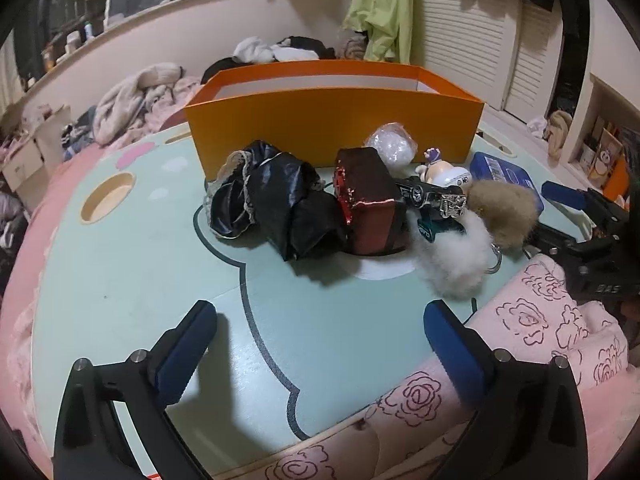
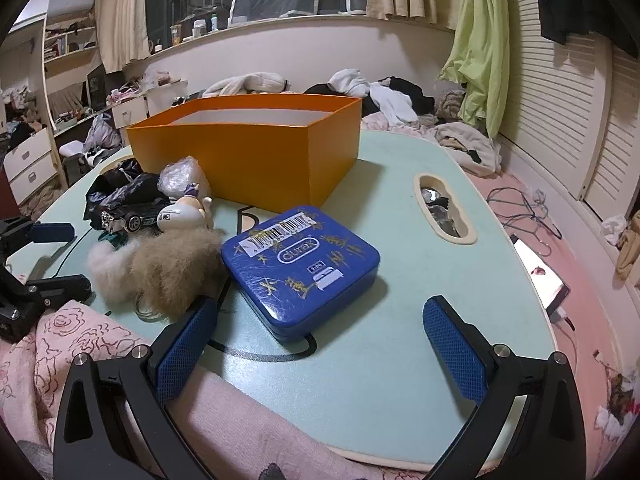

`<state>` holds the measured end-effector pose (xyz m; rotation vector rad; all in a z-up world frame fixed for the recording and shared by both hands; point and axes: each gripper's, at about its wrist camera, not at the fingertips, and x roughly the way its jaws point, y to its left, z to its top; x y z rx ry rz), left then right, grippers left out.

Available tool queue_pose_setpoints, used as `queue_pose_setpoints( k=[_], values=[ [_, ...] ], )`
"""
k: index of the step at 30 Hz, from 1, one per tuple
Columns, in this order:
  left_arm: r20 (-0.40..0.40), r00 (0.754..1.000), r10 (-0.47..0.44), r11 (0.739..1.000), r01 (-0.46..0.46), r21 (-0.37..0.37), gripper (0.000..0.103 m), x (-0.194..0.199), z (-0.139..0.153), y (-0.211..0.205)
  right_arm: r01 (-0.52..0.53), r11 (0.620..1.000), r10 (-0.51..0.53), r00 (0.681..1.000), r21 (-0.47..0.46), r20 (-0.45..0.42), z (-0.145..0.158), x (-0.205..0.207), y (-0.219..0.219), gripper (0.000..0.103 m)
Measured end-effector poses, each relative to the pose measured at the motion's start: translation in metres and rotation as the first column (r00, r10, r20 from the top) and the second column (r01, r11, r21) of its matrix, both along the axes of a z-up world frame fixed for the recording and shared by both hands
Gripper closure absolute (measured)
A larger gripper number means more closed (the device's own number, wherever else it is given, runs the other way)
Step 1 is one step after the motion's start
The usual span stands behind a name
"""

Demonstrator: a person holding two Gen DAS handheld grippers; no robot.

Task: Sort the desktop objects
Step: 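Reach the right tool into the box and grasp the brown package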

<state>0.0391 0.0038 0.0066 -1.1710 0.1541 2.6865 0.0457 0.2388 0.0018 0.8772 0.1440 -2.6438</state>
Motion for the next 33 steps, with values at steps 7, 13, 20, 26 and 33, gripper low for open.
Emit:
queue_pose_setpoints(
  k=[7, 13, 20, 26, 33],
  values=[
    [-0.001, 1.0, -0.001, 1.0, 0.001, 0.001, 0.0, 0.001, 0.0, -0.002, -0.025, 0.996, 0.018, 0.996, -0.082, -0.091, 0.048, 0.007, 0.005, 0.007],
    [-0.001, 1.0, -0.002, 1.0, 0.002, 0.002, 0.0, 0.001, 0.001, -0.002, -0.051, 0.981, 0.063, 0.996, -0.186, 0.059, 0.122, -0.064, 0.024, 0.028],
    [-0.001, 1.0, -0.002, 1.0, 0.002, 0.001, 0.0, 0.001, 0.001, -0.001, -0.096, 0.99, 0.13, 0.907, -0.104, 0.401, 0.111, -0.162, -0.046, 0.06],
    [-0.001, 1.0, -0.002, 1.0, 0.002, 0.001, 0.0, 0.002, 0.001, -0.001, -0.033, 0.951, -0.079, 0.935, 0.308, 0.346, 0.059, -0.186, -0.116, 0.06],
    [-0.002, 1.0, -0.003, 1.0, 0.003, 0.002, 0.0, 0.004, -0.004, -0.003, -0.007, 0.888, -0.138, 0.95, 0.46, 0.28, 0.038, -0.194, -0.129, 0.087]
  ],
)
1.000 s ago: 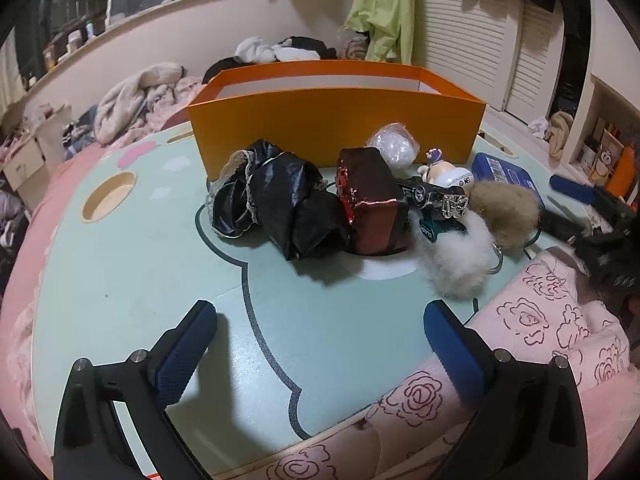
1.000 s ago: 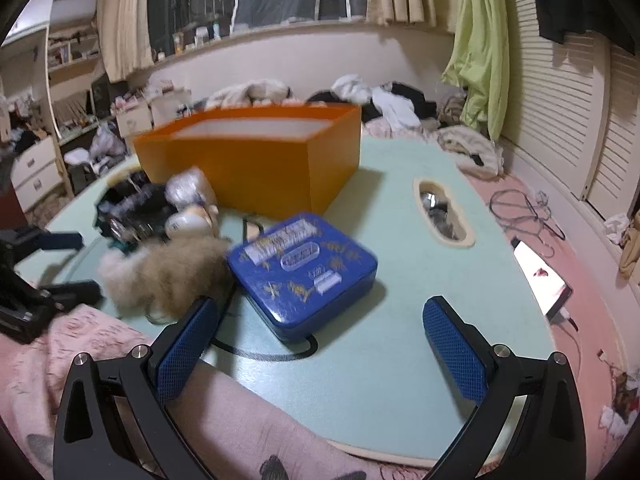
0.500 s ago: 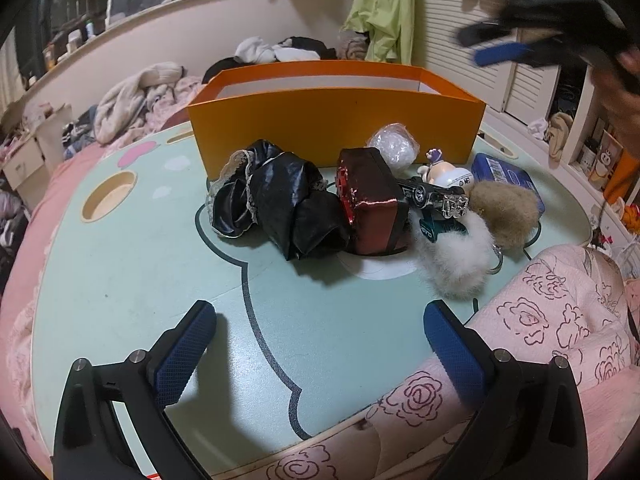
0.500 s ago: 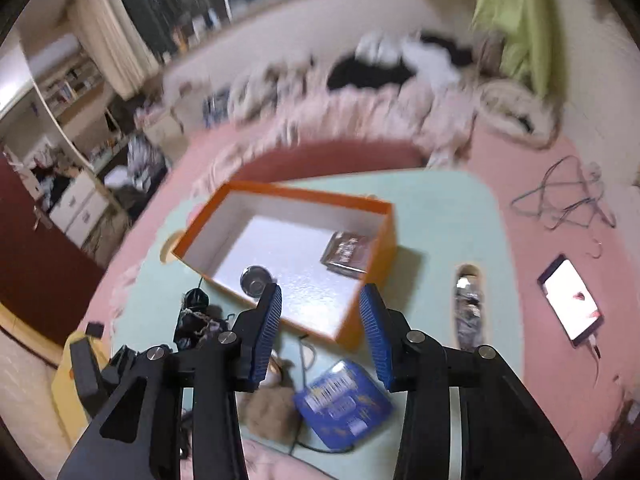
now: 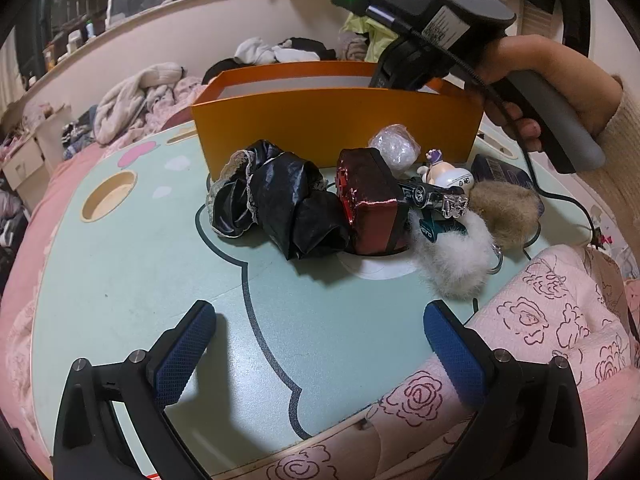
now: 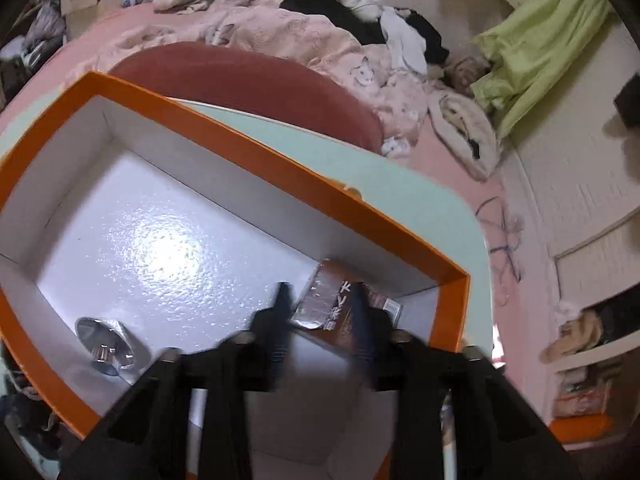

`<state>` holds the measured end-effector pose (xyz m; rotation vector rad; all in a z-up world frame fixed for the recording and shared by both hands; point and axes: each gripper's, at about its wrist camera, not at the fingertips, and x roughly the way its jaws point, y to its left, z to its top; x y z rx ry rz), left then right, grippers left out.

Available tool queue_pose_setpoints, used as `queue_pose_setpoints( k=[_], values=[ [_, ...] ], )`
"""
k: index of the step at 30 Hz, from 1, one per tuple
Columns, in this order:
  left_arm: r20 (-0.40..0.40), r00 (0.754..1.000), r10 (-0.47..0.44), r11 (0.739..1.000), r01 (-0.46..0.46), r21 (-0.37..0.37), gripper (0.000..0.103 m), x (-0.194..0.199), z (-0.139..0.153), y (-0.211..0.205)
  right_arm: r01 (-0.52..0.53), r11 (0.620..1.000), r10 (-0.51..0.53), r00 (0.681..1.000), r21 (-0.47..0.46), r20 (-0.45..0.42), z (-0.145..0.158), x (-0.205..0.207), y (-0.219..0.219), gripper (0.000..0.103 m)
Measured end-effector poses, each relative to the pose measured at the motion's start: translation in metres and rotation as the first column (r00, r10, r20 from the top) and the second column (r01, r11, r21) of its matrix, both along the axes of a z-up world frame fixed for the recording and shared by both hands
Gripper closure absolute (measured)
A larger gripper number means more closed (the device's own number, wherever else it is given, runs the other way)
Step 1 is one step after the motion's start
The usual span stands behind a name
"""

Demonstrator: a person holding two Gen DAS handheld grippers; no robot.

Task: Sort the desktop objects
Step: 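Lift the brown package out and set it beside the box with the right tool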

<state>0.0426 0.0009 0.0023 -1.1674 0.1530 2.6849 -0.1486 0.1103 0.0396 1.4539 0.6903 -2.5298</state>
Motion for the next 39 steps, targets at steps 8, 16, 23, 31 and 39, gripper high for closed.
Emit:
queue_pose_setpoints(
  k=[8, 16, 23, 31, 39],
  values=[
    [0.0, 1.0, 0.0, 1.0, 0.0, -0.001, 0.0, 0.0, 0.0, 0.0, -0.078, 0.97, 0.061, 0.995, -0.231, -0.078, 0.039, 0.028, 0.016, 0.088],
    [0.0, 1.0, 0.0, 1.0, 0.0, -0.001, 0.0, 0.001, 0.0, 0.0, -0.27, 0.833, 0.195, 0.96, -0.484, -0.201, 0.109, 0.095, 0.018, 0.088],
    [0.0, 1.0, -0.001, 1.0, 0.001, -0.001, 0.0, 0.001, 0.0, 0.0, -0.364, 0.801, 0.313, 0.932, -0.476, -0.184, 0.095, 0.115, -0.012, 0.087],
    [-0.001, 1.0, -0.001, 1.0, 0.001, 0.0, 0.0, 0.002, 0.0, 0.0, -0.342, 0.75, 0.273, 0.94, -0.566, -0.206, 0.086, 0.13, 0.014, 0.047],
    [-0.001, 1.0, -0.001, 1.0, 0.001, 0.0, 0.0, 0.002, 0.0, 0.0, -0.347, 0.809, 0.22, 0.927, -0.475, -0.303, 0.055, 0.193, 0.086, 0.026]
  ],
)
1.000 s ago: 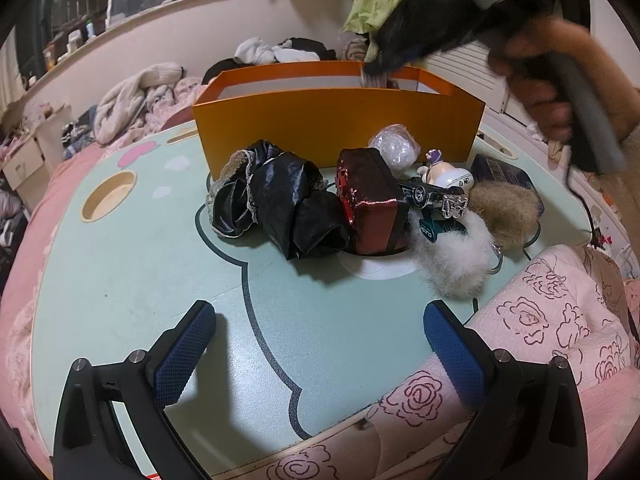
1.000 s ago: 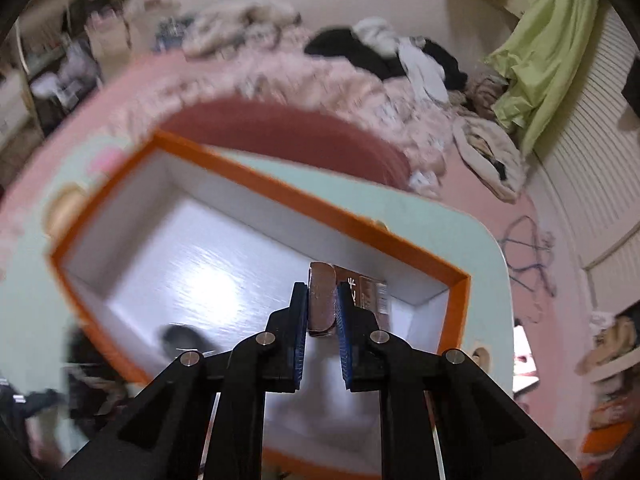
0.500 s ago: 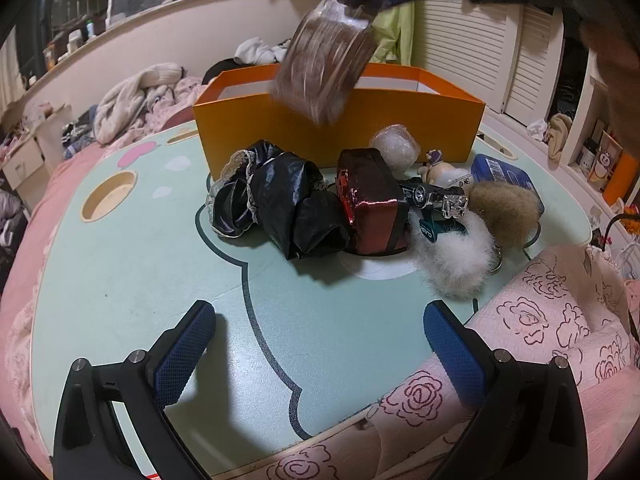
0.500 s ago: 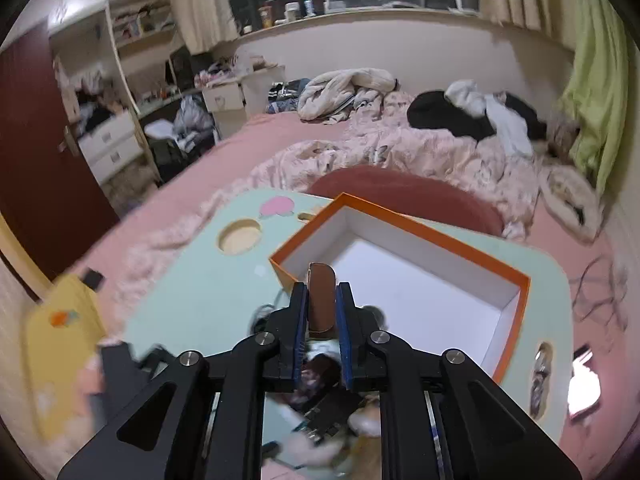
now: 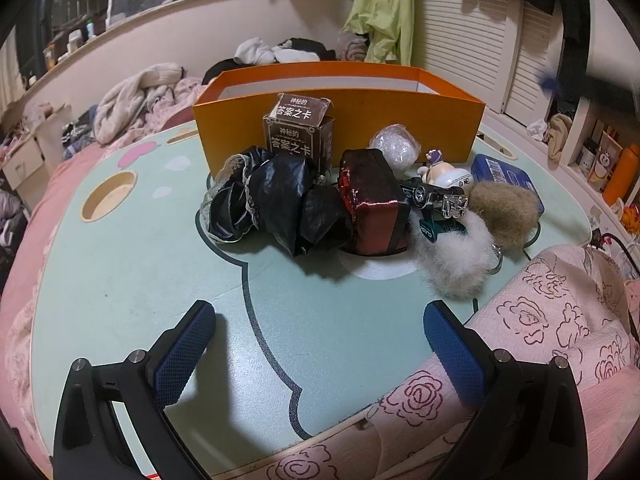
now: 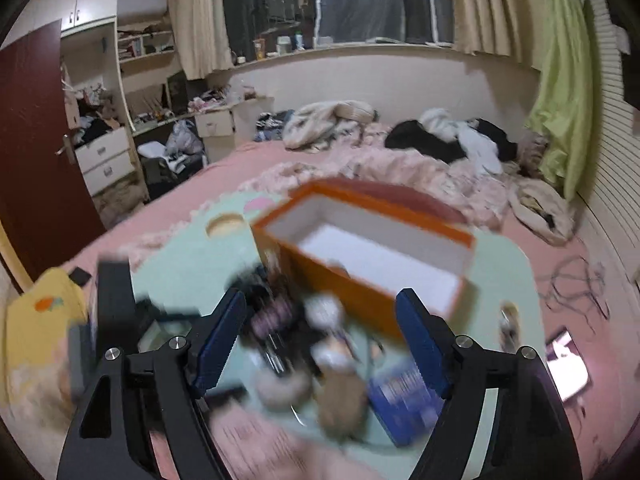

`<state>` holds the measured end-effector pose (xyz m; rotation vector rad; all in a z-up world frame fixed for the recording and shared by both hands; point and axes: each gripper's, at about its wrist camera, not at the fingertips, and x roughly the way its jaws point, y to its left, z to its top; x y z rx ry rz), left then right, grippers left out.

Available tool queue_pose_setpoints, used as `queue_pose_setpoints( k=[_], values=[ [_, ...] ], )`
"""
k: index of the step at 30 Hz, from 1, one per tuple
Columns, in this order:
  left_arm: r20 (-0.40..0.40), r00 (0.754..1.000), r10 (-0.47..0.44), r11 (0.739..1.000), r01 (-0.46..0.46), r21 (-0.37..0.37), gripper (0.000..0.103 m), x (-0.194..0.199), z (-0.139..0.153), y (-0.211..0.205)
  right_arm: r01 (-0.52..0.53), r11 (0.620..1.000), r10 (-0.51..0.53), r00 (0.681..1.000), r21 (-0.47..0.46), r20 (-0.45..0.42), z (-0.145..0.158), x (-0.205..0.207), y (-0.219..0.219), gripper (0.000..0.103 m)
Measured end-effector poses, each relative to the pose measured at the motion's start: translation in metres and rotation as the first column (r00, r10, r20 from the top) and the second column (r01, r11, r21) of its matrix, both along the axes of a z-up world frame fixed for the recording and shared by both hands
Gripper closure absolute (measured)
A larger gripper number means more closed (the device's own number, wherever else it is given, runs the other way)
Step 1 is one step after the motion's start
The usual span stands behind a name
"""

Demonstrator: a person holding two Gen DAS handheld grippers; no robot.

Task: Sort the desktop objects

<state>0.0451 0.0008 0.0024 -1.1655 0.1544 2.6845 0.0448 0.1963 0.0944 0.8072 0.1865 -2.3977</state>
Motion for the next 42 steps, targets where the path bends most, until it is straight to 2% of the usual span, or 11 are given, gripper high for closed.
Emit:
queue_pose_setpoints(
  k=[4, 8, 9, 12, 17, 27, 33, 42],
  values=[
    [0.0, 1.0, 0.0, 1.0, 0.0, 0.0, 0.0, 0.0, 0.0, 0.0, 0.059, 0.998, -0.061, 0.996, 0.031, 0.072, -0.043, 0.012, 0.03, 0.026],
    [0.0, 1.0, 0.0, 1.0, 0.0, 0.0, 0.0, 0.0, 0.0, 0.0, 0.11, 0.99, -0.121, 0.985, 0.09, 0.123, -0.077, 0.005, 0.033, 0.026],
    [-0.001, 1.0, 0.001, 1.0, -0.001, -0.002, 0.0, 0.001, 0.0, 0.0, 0.124, 0.988, -0.134, 0.984, 0.088, 0.115, -0.084, 0.004, 0.032, 0.024],
    [0.0, 1.0, 0.001, 1.0, -0.001, -0.002, 0.0, 0.001, -0.003, 0.003, 0.179, 0.979, -0.18, 0.984, 0.093, 0.004, -0.094, 0.008, 0.025, 0.014],
    [-0.002, 1.0, 0.001, 1.0, -0.001, -0.003, 0.0, 0.001, -0.003, 0.003, 0.213, 0.974, -0.214, 0.977, 0.074, 0.001, -0.096, 0.002, 0.028, 0.001],
    [-0.017, 1.0, 0.02, 1.0, -0.02, 0.02, 0.0, 0.002, -0.002, -0.003, 0.215, 0.974, -0.215, 0.977, 0.07, -0.008, -0.093, 0.004, 0.03, 0.001],
    [-0.063, 0.997, 0.035, 0.999, -0.034, 0.031, 0.0, 0.01, 0.004, -0.006, 0.215, 0.974, -0.215, 0.977, 0.07, -0.008, -0.093, 0.005, 0.03, 0.001],
    [-0.066, 0.997, 0.044, 0.998, -0.041, 0.04, 0.0, 0.009, 0.003, -0.009, 0.215, 0.974, -0.214, 0.977, 0.069, -0.008, -0.092, 0.005, 0.031, 0.001]
  ],
)
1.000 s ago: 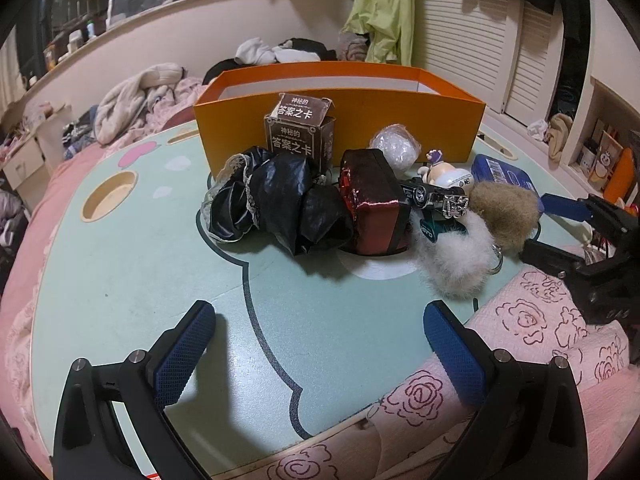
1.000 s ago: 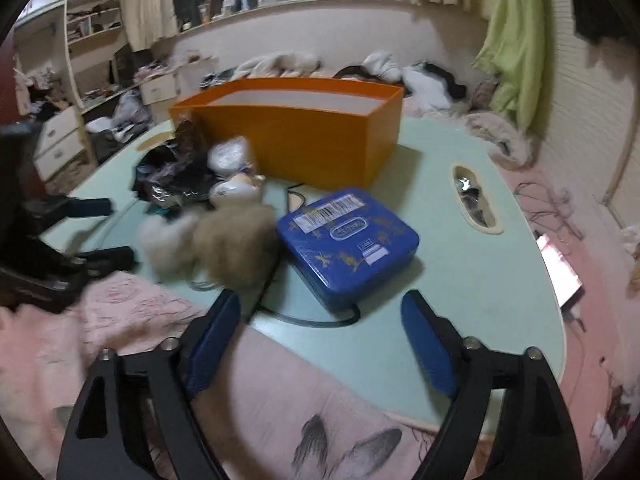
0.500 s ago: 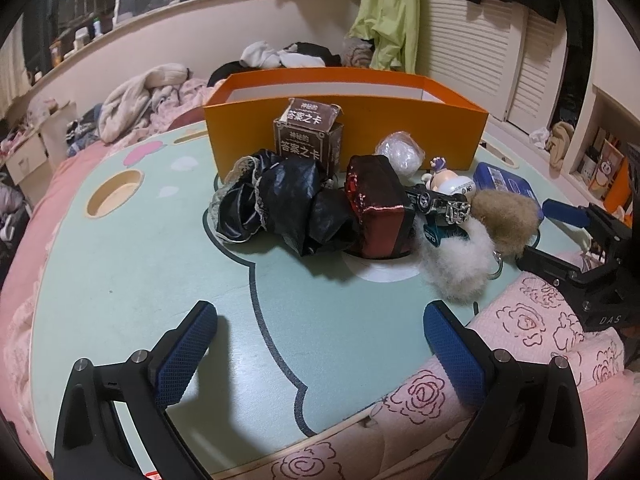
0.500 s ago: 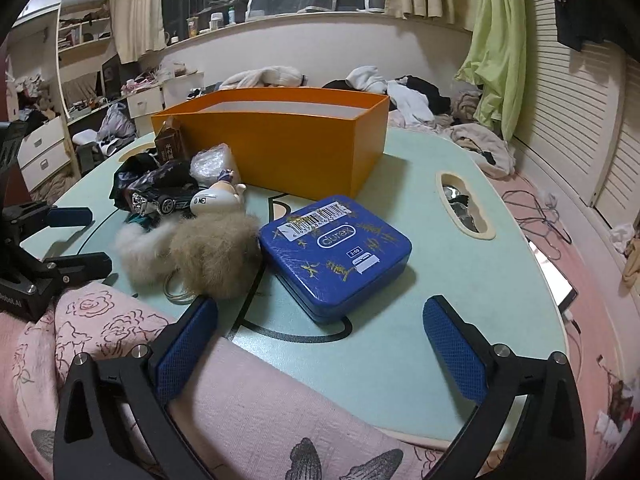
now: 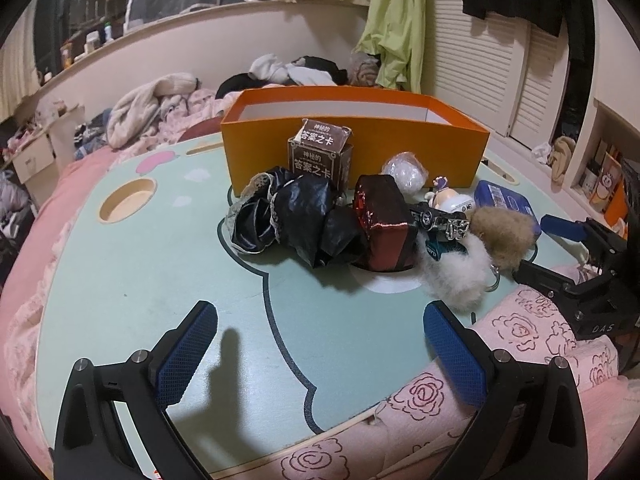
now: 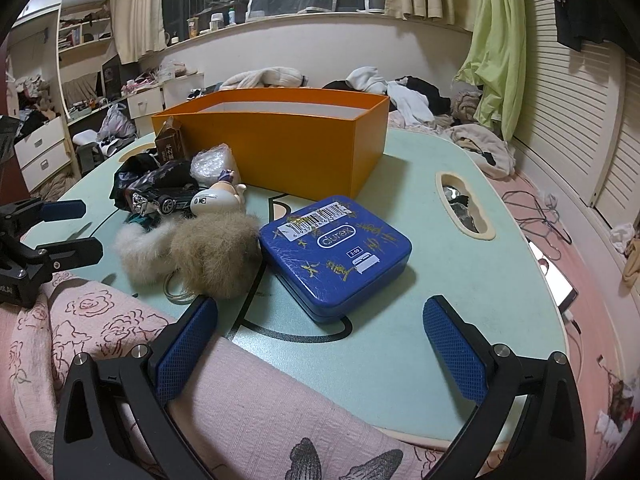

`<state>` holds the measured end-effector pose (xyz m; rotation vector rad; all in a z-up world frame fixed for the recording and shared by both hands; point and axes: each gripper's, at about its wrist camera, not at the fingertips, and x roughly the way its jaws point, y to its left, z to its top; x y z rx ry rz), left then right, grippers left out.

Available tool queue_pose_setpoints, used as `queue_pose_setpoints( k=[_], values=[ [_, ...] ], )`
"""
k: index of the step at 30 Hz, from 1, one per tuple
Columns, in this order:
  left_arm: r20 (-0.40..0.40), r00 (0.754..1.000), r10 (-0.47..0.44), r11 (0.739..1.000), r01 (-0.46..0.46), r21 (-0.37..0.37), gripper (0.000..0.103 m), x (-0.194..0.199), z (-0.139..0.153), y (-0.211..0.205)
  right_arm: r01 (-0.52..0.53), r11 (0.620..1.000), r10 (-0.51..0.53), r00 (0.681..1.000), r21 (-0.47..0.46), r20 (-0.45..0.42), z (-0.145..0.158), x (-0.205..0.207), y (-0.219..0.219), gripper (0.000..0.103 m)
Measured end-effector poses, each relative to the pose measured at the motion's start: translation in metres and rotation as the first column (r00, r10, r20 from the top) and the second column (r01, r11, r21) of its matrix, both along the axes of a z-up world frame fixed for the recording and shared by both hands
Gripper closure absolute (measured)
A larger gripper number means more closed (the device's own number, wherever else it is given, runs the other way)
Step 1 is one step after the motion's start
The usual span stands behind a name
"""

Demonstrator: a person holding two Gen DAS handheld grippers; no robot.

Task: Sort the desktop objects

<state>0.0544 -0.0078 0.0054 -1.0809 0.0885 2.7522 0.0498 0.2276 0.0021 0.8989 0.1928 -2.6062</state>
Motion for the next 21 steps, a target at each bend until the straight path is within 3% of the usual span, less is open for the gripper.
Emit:
queue_pose_setpoints(
  k=[6, 9, 13, 14, 16, 19, 21],
  values=[
    [-0.014, 1.0, 0.008, 1.0, -0.007, 0.015, 0.0, 0.001, 0.004, -0.003, 0.0, 1.0, 0.0, 1.0, 0.0, 0.0, 0.0, 0.0, 0.001, 0.001],
    [-0.066, 0.997, 0.035, 0.995, -0.029, 0.093, 0.004, 0.005, 0.02, -0.012, 0.0, 1.0, 0.0, 1.0, 0.0, 0.0, 0.0, 0.001, 0.001, 0.001],
    [-0.11, 0.994, 0.011, 0.962, 0.019, 0.271, 0.037, -0.008, 0.059, -0.024, 0.0, 1.0, 0.0, 1.0, -0.001, 0.0, 0.0, 0.001, 0.001, 0.001],
    [-0.107, 0.994, -0.004, 0.954, 0.036, 0.298, 0.05, -0.016, 0.069, -0.023, 0.0, 1.0, 0.0, 1.0, 0.0, 0.0, 0.0, 0.001, 0.001, 0.001],
    [-0.071, 0.996, -0.056, 0.929, 0.078, 0.362, 0.063, -0.042, 0.088, -0.017, 0.0, 1.0, 0.0, 1.0, -0.001, -0.001, 0.0, 0.001, 0.001, 0.001],
    [0.024, 0.988, -0.154, 0.899, 0.13, 0.418, 0.066, -0.09, 0.103, 0.004, -0.001, 1.0, 0.001, 1.0, 0.0, 0.0, 0.0, 0.001, 0.002, 0.001],
    [0.103, 0.983, -0.15, 0.922, 0.101, 0.374, 0.063, -0.118, 0.105, 0.019, -0.001, 1.0, 0.001, 1.0, -0.001, 0.0, 0.0, 0.001, 0.001, 0.001]
  ],
)
